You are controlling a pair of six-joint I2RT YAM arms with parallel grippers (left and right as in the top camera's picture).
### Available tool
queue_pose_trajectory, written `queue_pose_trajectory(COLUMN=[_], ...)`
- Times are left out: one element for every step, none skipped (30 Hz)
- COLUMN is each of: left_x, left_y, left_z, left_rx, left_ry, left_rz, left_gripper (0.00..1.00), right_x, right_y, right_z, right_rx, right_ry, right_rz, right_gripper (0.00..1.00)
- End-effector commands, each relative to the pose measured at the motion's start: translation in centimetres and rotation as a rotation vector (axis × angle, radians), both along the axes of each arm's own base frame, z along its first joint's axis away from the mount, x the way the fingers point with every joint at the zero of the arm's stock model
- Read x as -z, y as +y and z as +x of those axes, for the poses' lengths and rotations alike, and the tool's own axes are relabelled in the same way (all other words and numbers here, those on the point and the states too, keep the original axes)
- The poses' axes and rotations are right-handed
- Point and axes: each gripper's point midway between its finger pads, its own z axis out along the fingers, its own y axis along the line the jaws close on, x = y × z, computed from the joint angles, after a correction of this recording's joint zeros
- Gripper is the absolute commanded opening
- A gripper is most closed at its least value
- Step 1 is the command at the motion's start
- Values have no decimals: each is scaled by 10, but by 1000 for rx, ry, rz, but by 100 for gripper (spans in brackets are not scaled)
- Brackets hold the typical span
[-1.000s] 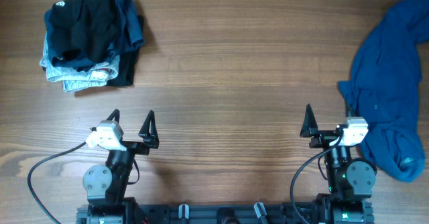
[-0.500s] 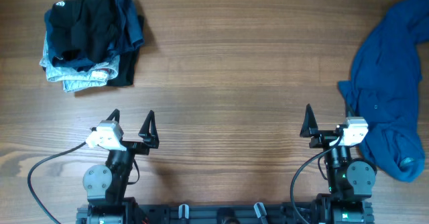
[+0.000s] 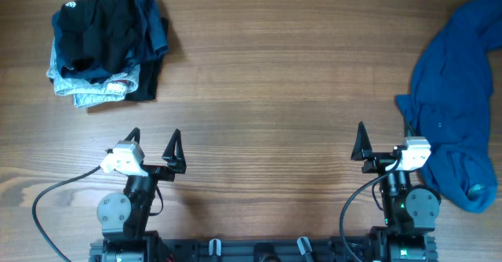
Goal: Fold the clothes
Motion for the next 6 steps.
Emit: queue_pose_trajectory(left_x=[1, 1, 1, 1, 1, 1], left_y=[-2, -2, -2, -2, -2, -2], left_z=[0, 0, 0, 0, 0, 0], left_rx=[8, 8, 8, 8, 8, 8], left_ry=[-4, -4, -4, -4, -4, -4], left_rz=[5, 5, 5, 5, 5, 5], left_gripper=[100, 100, 100, 100, 100, 100], right_x=[0, 0, 0, 0, 0, 0], right_y=[-1, -1, -1, -1, -1, -1], right_z=[0, 0, 0, 0, 0, 0], right_rx=[4, 4, 4, 4, 4, 4], right_ry=[-1, -1, -1, -1, -1, -1], right_rz=[-11, -11, -11, -11, -11, -11], right_gripper=[100, 100, 100, 100, 100, 100])
